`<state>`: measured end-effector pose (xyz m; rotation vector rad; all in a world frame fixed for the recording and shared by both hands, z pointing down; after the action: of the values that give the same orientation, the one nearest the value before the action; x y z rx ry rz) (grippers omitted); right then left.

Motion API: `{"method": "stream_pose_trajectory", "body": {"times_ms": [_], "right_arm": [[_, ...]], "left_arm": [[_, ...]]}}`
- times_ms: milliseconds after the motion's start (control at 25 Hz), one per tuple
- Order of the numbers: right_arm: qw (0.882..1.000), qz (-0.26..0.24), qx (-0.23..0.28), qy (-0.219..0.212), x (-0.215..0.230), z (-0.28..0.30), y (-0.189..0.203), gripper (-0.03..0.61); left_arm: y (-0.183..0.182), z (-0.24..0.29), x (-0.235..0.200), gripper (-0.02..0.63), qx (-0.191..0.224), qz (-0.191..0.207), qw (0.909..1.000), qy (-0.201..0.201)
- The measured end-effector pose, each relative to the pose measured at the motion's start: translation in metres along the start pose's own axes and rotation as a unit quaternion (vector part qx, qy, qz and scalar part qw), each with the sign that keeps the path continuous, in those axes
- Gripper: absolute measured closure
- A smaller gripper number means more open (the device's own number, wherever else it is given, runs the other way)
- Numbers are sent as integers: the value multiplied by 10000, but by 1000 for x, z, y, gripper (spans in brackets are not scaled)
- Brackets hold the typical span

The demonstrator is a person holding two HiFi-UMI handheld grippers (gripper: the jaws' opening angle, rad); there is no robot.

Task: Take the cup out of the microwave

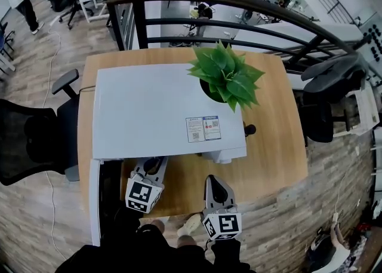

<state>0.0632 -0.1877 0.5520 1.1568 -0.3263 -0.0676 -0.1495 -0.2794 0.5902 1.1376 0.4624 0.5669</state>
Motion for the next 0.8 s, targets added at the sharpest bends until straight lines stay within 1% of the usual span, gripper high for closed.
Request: {"method": "stream_pose_trajectory", "body": {"times_ms": [160,360,800], "right_arm": [[9999,-55,66,-63,-2,-10,-4,563],[9995,-143,160,-211,-1,-26,-8,563],[9976,-306,303,-542,6,-79,-12,563]], "left_arm": [[-3,-12,9,589,49,-7,10000,-35],[-4,-31,24,589,111,-45,9997,-201],[-12,-72,79,589,270,-168,9982,-516]]}}
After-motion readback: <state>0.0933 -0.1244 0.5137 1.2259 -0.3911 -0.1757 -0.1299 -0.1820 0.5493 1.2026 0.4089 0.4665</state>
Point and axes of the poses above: the fingertips, and each gripper's own axes: z forward along the fingers, x to its right, y out of its underside, the point moved 9 cm from there along -z, backward along the fingers, and after that the axes turned 5 degrees about z, right-handed, at the moved point
